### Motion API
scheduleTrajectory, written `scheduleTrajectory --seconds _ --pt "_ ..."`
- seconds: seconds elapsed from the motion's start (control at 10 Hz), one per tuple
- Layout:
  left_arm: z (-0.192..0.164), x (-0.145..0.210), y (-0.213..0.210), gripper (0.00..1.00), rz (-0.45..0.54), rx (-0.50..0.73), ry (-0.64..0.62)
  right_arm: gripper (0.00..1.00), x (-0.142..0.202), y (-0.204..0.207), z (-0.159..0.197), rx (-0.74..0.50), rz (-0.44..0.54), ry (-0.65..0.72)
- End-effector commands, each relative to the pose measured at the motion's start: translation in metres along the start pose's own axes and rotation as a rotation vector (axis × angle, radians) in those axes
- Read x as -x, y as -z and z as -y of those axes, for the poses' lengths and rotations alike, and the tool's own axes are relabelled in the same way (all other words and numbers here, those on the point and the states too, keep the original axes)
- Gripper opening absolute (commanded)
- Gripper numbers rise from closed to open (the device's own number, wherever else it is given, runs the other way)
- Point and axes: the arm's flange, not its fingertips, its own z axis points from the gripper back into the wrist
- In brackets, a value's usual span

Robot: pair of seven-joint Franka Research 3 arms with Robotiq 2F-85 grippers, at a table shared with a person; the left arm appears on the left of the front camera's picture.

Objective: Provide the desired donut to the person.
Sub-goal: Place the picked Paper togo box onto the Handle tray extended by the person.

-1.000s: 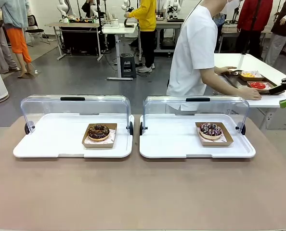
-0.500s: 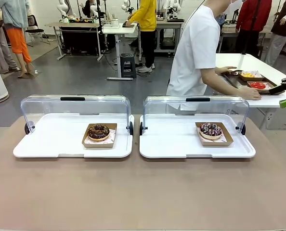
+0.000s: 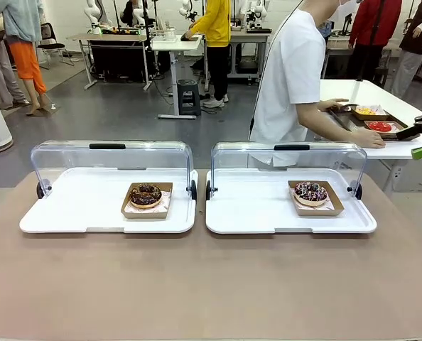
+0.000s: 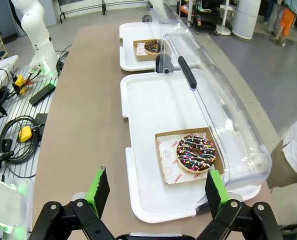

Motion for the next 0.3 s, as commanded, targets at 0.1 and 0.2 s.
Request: scheduleTrajectory --seconds 0.1,0.2 --pt "0.0006 -0.0009 -0.0008 1.0 0.009 -0.006 0.006 1.0 0.0007 -0.0006 0.0 -0.006 0.007 -0.007" --pt "0.0006 -0.0009 -0.0008 1.0 0.009 -0.006 0.006 1.0 0.0007 -0.0006 0.0 -0.006 0.007 -0.007"
